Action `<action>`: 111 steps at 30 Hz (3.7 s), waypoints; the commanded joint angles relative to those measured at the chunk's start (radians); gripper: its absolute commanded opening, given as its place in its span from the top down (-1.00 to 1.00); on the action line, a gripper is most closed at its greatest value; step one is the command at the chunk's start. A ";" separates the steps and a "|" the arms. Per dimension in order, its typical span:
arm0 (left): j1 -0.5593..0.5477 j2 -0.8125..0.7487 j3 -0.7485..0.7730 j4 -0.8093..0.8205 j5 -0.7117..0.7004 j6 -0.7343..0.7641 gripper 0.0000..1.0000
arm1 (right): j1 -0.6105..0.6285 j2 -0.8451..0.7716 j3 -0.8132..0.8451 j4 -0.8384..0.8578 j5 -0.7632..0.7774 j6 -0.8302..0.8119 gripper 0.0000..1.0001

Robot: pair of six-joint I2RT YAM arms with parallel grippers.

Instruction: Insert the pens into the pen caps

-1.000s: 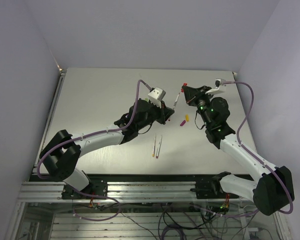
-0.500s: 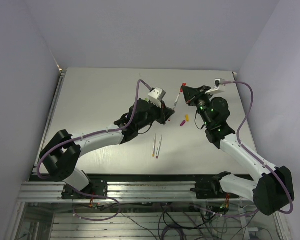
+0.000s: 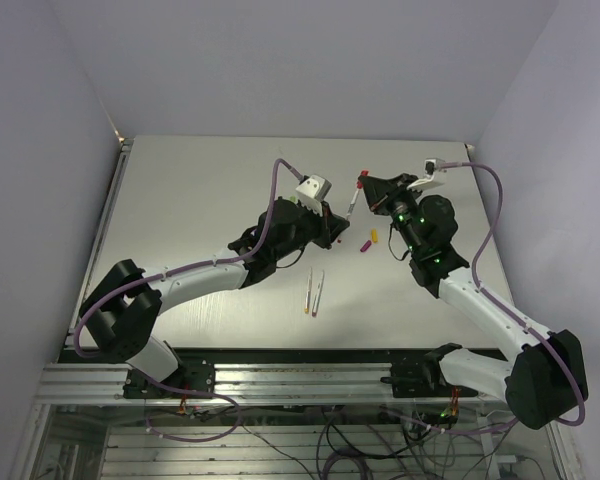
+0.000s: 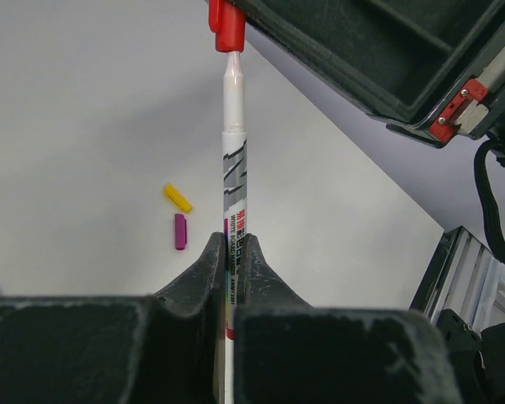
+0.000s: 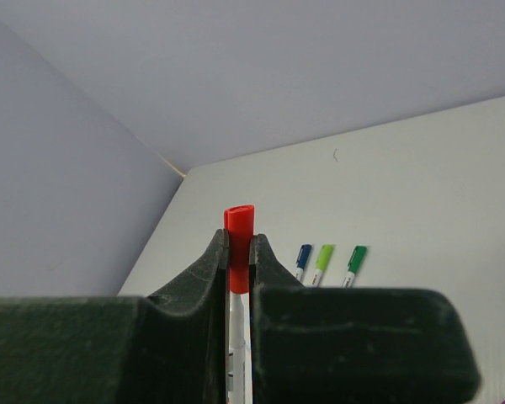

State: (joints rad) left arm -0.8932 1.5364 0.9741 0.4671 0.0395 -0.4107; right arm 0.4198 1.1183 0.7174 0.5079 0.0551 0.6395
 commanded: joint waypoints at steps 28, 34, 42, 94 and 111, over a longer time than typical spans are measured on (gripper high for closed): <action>-0.006 0.000 0.039 0.110 -0.005 -0.043 0.86 | -0.003 -0.006 -0.060 -0.086 -0.243 -0.023 1.00; -0.001 0.002 0.049 0.150 -0.020 -0.051 0.86 | -0.003 0.014 -0.039 -0.152 -0.277 -0.053 1.00; 0.026 0.019 0.102 0.212 -0.045 -0.052 0.86 | -0.001 0.038 -0.017 -0.296 -0.300 -0.093 1.00; 0.097 0.435 0.426 -0.413 -0.161 -0.035 0.86 | 0.015 -0.128 0.124 -0.421 0.255 -0.154 -0.18; 0.173 0.712 0.715 -0.654 -0.242 -0.010 0.86 | 0.015 -0.147 0.077 -0.495 0.278 -0.116 -0.16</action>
State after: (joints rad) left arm -0.7261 2.2181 1.6180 -0.1387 -0.1768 -0.4473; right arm 0.4347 0.9787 0.8066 0.0265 0.3161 0.5159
